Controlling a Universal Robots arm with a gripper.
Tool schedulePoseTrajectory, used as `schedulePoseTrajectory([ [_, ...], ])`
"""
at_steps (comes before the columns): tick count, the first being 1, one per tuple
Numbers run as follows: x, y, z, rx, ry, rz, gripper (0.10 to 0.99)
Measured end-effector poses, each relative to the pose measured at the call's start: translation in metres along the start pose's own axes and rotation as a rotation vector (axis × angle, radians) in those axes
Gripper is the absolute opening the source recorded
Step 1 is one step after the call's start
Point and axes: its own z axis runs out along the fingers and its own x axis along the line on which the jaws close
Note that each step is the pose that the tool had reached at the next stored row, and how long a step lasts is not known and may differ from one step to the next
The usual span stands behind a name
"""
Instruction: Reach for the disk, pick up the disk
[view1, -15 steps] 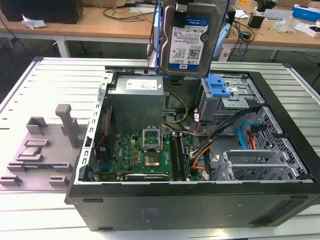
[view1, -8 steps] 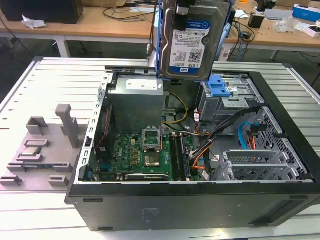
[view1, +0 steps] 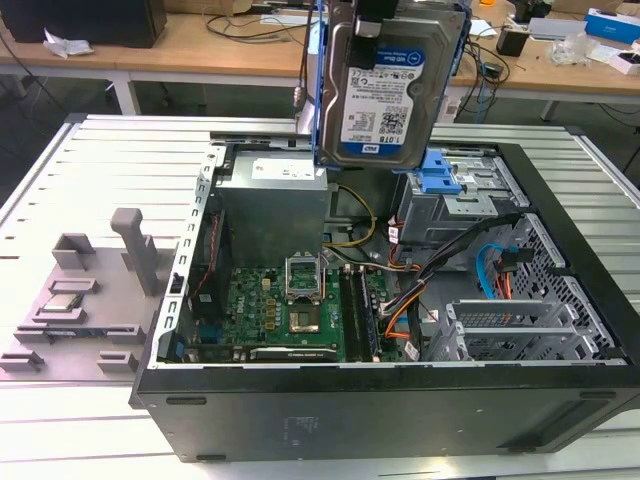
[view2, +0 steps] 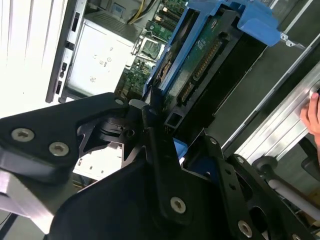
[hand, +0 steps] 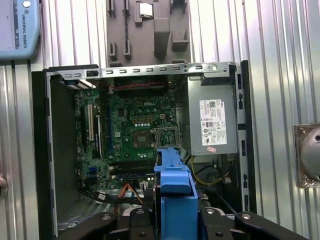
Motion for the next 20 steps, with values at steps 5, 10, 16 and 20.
schedulePoseTrajectory([
  [5, 0.0095, -0.0008, 0.0, 0.0, -0.0001, 0.0, 0.369],
  [10, 0.0176, -0.0014, 0.0001, 0.0, 0.0, 0.0, 0.369],
  [16, 0.0305, -0.0024, 0.0001, 0.0, 0.0, 0.0, 0.369],
  [20, 0.0371, -0.003, 0.0001, 0.0, 0.0, 0.0, 0.369],
])
